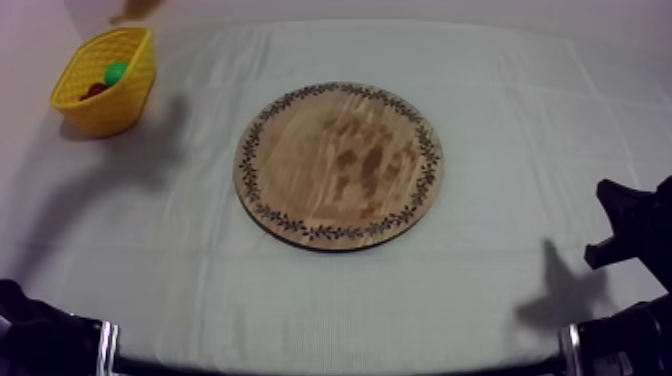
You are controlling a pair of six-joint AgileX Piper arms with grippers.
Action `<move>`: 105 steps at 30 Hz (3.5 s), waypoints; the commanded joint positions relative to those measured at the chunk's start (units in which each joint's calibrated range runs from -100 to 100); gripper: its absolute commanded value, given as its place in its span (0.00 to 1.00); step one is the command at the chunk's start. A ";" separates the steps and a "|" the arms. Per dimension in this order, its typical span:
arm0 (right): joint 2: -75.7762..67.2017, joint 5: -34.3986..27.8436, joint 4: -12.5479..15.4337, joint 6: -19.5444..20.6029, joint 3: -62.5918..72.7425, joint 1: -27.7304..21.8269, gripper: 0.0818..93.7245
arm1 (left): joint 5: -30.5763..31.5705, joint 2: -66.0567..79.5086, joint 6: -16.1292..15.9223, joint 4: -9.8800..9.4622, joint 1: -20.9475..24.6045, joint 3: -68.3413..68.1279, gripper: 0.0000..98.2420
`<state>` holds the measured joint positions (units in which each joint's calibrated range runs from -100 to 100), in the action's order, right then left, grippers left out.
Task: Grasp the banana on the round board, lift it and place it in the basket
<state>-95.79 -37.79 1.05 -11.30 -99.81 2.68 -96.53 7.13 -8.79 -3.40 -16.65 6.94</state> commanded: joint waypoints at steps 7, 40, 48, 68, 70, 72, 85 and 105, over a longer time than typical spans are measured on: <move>0.03 -0.03 0.00 -0.04 0.03 0.00 0.00 | -0.60 -2.68 -5.57 -0.49 15.14 6.96 0.08; 0.03 -0.03 0.00 0.04 0.03 0.00 0.00 | 6.09 -27.14 -10.69 -0.15 23.88 7.23 0.65; 0.03 -0.03 0.00 0.03 0.03 0.00 0.00 | 6.47 -20.88 -9.78 0.49 24.03 2.64 0.75; 0.03 -0.03 0.00 0.04 0.03 0.00 0.00 | 4.48 19.01 -4.38 2.17 18.65 -2.45 0.09; 0.03 -0.03 0.00 0.04 0.03 0.00 0.00 | 6.38 22.83 -3.14 2.25 17.23 -4.80 0.06; 0.03 -0.03 0.00 0.04 0.03 0.00 0.00 | 9.59 27.28 -1.75 2.31 15.82 -8.16 0.04; 0.03 -0.03 0.00 0.02 0.03 0.00 0.00 | 31.63 53.62 2.13 5.33 13.45 -39.17 0.00; 0.03 -0.03 0.00 0.04 0.03 0.00 0.00 | 63.39 78.70 5.56 5.95 12.71 -92.97 0.00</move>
<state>-95.79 -37.86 1.05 -11.26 -99.81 2.68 -33.79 84.42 -3.32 2.56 -4.02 -79.19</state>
